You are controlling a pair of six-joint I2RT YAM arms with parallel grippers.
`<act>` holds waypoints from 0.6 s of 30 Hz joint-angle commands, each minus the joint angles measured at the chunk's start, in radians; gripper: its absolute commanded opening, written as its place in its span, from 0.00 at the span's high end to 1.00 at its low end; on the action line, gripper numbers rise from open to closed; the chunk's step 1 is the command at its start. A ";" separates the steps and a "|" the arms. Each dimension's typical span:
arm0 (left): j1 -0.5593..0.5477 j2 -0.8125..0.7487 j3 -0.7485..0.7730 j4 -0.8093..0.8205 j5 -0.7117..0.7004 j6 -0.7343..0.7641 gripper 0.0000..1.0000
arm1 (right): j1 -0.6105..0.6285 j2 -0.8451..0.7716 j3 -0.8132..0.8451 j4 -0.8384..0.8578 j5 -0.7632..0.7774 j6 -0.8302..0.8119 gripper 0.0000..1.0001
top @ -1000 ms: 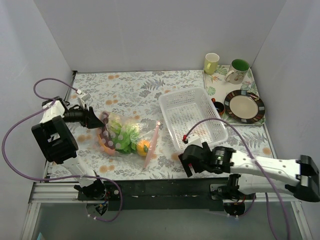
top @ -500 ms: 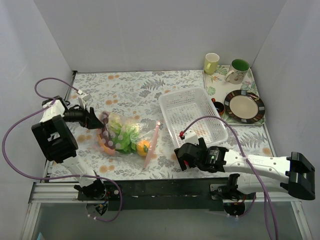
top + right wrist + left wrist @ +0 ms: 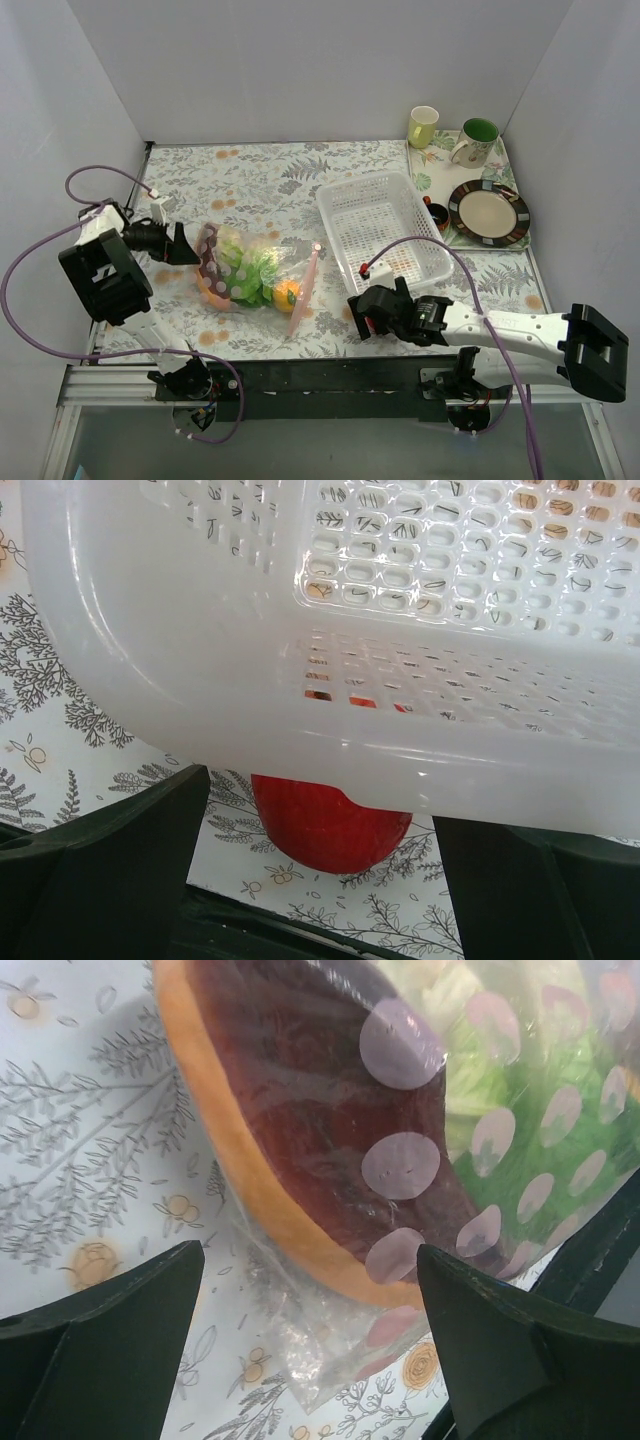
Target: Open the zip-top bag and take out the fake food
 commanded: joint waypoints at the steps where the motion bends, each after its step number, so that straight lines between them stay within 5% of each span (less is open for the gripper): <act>1: 0.001 -0.023 -0.074 0.048 -0.016 0.020 0.14 | -0.005 0.011 -0.020 0.078 -0.011 0.009 0.02; 8: 0.003 -0.032 -0.143 0.121 -0.059 0.010 0.24 | -0.005 -0.029 -0.063 0.117 -0.014 0.021 0.08; 11: 0.003 -0.024 -0.137 0.111 -0.057 0.016 0.42 | -0.005 -0.044 -0.069 0.135 -0.022 0.014 0.17; 12: 0.001 -0.021 -0.131 0.105 -0.057 0.019 0.56 | -0.005 -0.047 -0.069 0.141 -0.023 0.014 0.19; 16: 0.001 0.006 -0.090 0.050 -0.044 0.029 0.85 | -0.002 -0.070 -0.061 0.146 -0.034 0.003 0.27; 18: 0.001 0.012 -0.068 0.036 -0.036 0.034 0.91 | -0.004 -0.084 -0.054 0.149 -0.049 -0.011 0.32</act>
